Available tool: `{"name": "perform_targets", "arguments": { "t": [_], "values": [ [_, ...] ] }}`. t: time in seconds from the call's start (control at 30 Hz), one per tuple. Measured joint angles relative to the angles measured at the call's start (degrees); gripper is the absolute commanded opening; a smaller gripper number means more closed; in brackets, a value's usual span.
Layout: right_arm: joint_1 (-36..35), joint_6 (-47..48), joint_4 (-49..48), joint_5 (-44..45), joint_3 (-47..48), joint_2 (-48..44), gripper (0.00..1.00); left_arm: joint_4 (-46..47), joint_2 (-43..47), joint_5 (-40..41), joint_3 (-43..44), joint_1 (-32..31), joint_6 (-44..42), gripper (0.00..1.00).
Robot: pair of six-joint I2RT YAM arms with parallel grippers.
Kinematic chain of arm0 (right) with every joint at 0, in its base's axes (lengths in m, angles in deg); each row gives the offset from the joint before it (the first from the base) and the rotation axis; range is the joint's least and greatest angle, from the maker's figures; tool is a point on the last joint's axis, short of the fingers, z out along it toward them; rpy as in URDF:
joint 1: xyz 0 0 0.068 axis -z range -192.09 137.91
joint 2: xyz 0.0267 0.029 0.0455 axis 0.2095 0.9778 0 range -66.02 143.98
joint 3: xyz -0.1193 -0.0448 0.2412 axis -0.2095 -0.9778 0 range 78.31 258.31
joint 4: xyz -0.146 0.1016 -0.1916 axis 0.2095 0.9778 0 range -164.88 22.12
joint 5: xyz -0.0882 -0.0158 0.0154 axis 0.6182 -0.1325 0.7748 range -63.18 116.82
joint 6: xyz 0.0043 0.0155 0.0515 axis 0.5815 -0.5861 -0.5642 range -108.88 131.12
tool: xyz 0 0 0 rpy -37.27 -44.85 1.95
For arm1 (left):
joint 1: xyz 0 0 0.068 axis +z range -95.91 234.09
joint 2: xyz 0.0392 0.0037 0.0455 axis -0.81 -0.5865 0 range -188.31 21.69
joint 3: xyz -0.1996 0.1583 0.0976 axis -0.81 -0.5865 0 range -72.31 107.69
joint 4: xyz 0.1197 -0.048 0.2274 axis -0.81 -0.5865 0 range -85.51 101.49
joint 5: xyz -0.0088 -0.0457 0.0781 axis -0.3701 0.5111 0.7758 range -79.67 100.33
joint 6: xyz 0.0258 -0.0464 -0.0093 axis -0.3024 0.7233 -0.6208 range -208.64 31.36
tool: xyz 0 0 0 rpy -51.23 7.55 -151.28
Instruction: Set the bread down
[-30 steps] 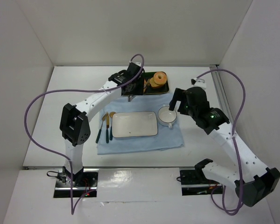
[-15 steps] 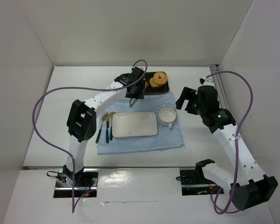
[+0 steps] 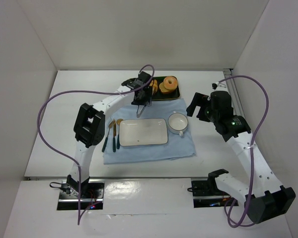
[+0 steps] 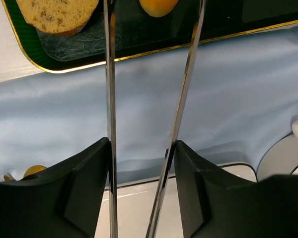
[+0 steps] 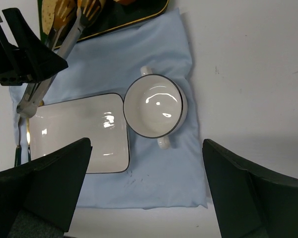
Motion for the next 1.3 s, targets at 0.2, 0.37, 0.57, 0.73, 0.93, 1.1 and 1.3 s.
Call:
{"name": "perform_targets", "arguments": {
  "t": [0.2, 0.37, 0.57, 0.73, 0.93, 1.1, 1.3],
  "values": [
    [0.4, -0.6, -0.1, -1.3, 0.0, 0.1, 1.0, -0.2, -0.3, -2.5, 0.0, 1.0, -0.1, 0.71],
    [0.6, -1.1, -0.2, -2.3, 0.0, 0.2, 1.0, -0.3, -0.3, -4.1, 0.3, 1.3, -0.5, 0.69],
    [0.6, -1.3, -0.2, -2.4, 0.0, 0.5, 1.0, -1.1, -2.3, -4.9, 4.3, 1.3, -1.6, 0.6],
    [0.6, -1.3, -0.2, -2.4, 0.0, 0.5, 1.0, -1.7, -4.3, -5.2, 6.8, 1.7, -2.5, 0.49],
    [0.6, -1.3, -0.4, -2.6, 0.0, 0.8, 1.0, -1.9, -4.1, -5.3, 6.5, 1.9, -3.0, 0.49],
    [0.6, -1.5, -1.4, -2.9, 0.0, 2.1, 1.0, -2.3, 1.5, -4.8, 0.5, 1.9, -3.0, 0.49],
    [0.6, -1.9, -4.8, -3.3, 0.0, 5.9, 1.0, -2.4, 17.9, -4.6, -10.6, 1.9, -2.7, 0.49]
  ]
}}
